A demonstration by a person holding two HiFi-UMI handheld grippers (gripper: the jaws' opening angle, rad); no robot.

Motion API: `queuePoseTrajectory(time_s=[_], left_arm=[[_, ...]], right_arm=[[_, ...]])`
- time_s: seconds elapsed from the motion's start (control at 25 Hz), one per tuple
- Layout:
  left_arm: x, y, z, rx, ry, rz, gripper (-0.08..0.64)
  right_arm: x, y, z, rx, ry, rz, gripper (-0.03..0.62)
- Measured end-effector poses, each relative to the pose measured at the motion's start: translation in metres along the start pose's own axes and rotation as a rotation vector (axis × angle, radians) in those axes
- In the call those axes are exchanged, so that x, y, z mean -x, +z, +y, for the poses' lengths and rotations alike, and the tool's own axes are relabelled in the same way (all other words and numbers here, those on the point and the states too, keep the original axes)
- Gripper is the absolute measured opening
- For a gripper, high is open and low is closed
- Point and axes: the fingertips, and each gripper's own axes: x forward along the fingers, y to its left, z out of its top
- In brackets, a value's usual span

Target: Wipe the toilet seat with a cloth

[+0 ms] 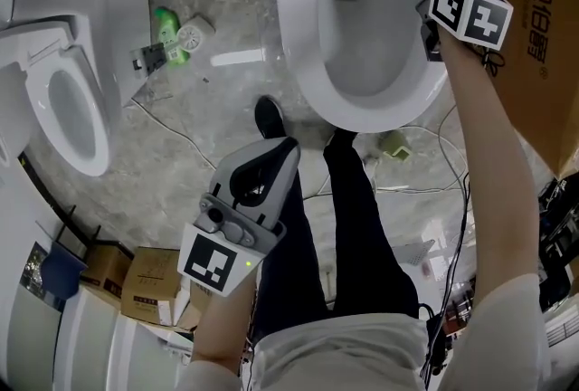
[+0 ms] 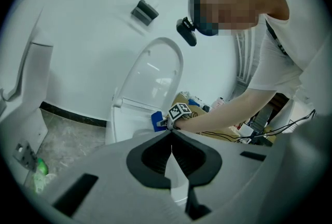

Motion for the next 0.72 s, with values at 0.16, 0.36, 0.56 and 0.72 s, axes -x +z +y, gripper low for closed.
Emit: queuePoseTrajectory(time_s=[0.16, 0.36, 0.56, 0.72], left_arm=[[0.002, -0.001, 0.003, 0.003, 0.001, 0.000, 0.009], [0.004, -0.005, 0.005, 0.007, 0.002, 0.001, 0.009], [0.007, -0.006, 0.008, 0.012, 0.009, -0.002, 0.009], [0.007, -0.007, 0.005, 0.014, 0.010, -0.005, 0.009]], right_arm=[[-0.011, 0.000, -0.004, -0.058, -0.017, 0.012, 0.077], [-0.014, 0.001, -0.006, -0.056, -0.020, 0.017, 0.077], [-0.015, 0.002, -0.003, -0.046, -0.025, 0.022, 0.077], [-0.016, 0.002, -0.004, -0.048, -0.014, 0.033, 0.077]])
